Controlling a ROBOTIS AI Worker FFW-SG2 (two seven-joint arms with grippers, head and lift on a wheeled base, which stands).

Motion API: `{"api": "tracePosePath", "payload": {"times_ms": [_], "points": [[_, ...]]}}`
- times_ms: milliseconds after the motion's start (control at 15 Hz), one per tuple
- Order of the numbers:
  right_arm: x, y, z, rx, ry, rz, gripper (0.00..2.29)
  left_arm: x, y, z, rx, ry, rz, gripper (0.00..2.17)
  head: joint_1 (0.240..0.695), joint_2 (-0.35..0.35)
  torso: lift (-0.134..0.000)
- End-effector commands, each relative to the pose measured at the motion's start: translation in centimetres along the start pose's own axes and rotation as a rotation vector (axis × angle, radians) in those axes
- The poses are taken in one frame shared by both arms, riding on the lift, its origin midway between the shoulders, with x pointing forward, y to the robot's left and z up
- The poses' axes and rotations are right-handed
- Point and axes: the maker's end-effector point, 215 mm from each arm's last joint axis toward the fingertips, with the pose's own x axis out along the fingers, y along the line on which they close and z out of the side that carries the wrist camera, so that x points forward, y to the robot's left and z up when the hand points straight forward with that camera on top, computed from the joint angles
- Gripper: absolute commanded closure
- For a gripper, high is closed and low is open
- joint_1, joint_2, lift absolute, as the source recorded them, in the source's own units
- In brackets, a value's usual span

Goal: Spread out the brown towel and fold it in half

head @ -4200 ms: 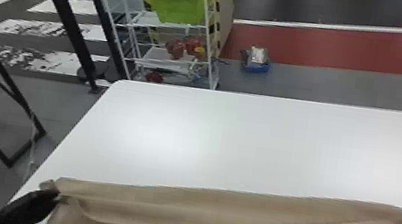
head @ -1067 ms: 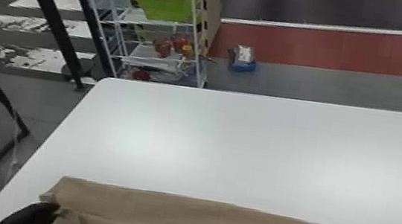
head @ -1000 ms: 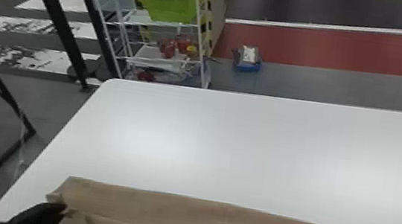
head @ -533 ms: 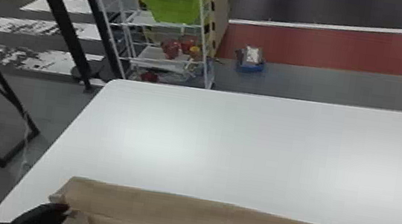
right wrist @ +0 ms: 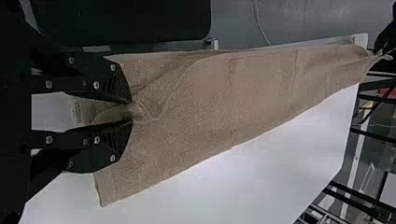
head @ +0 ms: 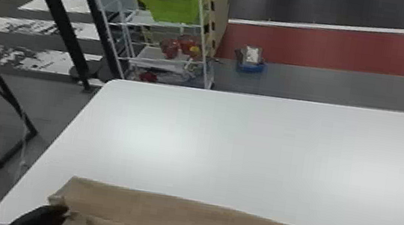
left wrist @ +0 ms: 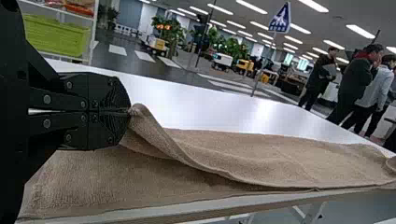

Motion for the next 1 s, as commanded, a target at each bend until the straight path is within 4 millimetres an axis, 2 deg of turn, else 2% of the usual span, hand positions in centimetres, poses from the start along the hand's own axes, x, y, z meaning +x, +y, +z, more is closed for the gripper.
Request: {"api": "tracePosePath", "payload": {"times_ms": [0, 200, 467, 600, 733, 933], "points": [[-0.3, 0.1, 0.2, -0.002, 0.004, 0.001, 0.2, -0.1, 0.0, 0.0, 0.002, 0.002, 0.001, 1.36, 0.695, 0.256, -0.134], [-1.6, -0.4, 1.3, 0.039, -0.052, -0.027, 0.17, -0.1, 0.0, 0.0, 0.0, 0.004, 0.001, 1.36, 0.695, 0.259, -0.134], [-1.9, 0.0, 2.0, 0.149, -0.122, -0.02, 0.17, 0.0, -0.2, 0.1, -0.003, 0.001, -0.001, 1.36, 0.695, 0.26, -0.134], [-2.3, -1.3, 1.6, 0.314, -0.196, -0.041, 0.17, 0.1, -0.3, 0.1, -0.004, -0.001, -0.003, 1.37, 0.695, 0.26, -0.134], [-0.8, -2.3, 1.5, 0.468, -0.28, -0.071, 0.17, 0.2, -0.4, 0.2, -0.005, -0.003, -0.005, 1.36, 0.695, 0.245, -0.134], [-0.4, -3.8, 2.6, 0.485, -0.346, -0.095, 0.17, 0.5, -0.8, 0.3, -0.008, -0.004, -0.011, 1.36, 0.695, 0.241, -0.134]]}}
